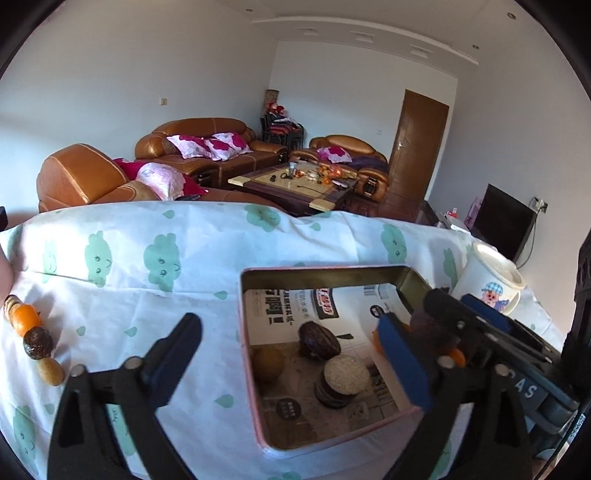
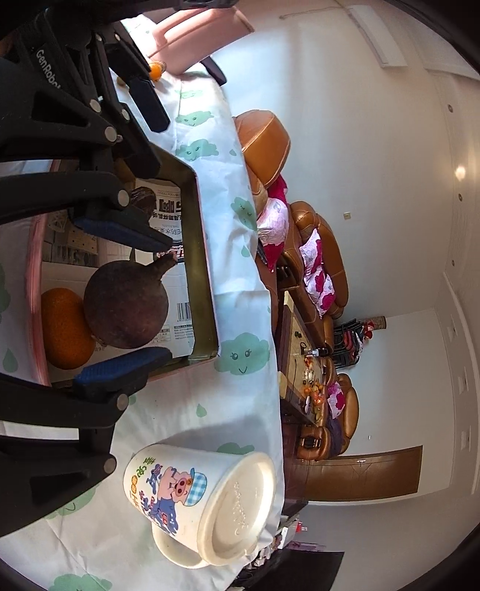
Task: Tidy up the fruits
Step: 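Carry the fig and brown fruit to the pink tin box and lower them in, then move both open tools back toward the remaining fruits beside the pitcher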
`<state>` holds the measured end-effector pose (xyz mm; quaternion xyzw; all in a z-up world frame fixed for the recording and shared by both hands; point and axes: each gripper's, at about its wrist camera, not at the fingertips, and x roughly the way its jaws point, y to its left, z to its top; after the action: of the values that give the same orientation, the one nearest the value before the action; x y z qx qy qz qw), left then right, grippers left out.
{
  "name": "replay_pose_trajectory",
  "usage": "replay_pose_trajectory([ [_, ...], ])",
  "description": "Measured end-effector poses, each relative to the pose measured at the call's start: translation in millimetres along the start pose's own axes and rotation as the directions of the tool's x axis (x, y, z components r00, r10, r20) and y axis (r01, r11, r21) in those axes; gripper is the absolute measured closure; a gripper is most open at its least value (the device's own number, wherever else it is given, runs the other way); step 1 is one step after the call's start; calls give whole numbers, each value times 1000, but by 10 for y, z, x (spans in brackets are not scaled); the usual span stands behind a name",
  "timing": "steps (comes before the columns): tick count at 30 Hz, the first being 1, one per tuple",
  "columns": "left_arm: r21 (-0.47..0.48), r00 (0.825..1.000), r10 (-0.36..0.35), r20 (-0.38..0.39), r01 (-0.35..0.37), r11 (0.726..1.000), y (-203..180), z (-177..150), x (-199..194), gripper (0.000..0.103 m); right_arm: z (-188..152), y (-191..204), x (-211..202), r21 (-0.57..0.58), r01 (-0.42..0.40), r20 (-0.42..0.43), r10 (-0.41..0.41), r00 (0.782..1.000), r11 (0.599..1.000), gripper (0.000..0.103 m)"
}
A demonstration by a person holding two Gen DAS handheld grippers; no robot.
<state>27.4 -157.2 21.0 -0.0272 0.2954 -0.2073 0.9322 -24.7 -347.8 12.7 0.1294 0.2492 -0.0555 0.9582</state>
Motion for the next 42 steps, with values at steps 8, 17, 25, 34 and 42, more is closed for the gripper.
replay_pose_trajectory([
  [8,-13,997,69,34,-69,998,208,-30,-223,0,-34,90,-209,-9,78,117,-76,990,997,26],
  [17,61,960,267,81,-272,960,491,-178,-323,0,-113,260,-289,-69,131,174,-117,978,989,26],
  [25,85,948,303,94,-310,947,767,-224,-462,0,-169,472,-283,-78,151,163,-137,977,985,26],
  [34,68,948,312,66,-316,946,1133,-240,-574,0,-315,951,-188,-74,74,103,-67,992,994,26],
  [42,53,934,354,54,-357,933,1572,-223,-656,0,-437,1575,-30,-129,-5,57,13,998,992,26],
])
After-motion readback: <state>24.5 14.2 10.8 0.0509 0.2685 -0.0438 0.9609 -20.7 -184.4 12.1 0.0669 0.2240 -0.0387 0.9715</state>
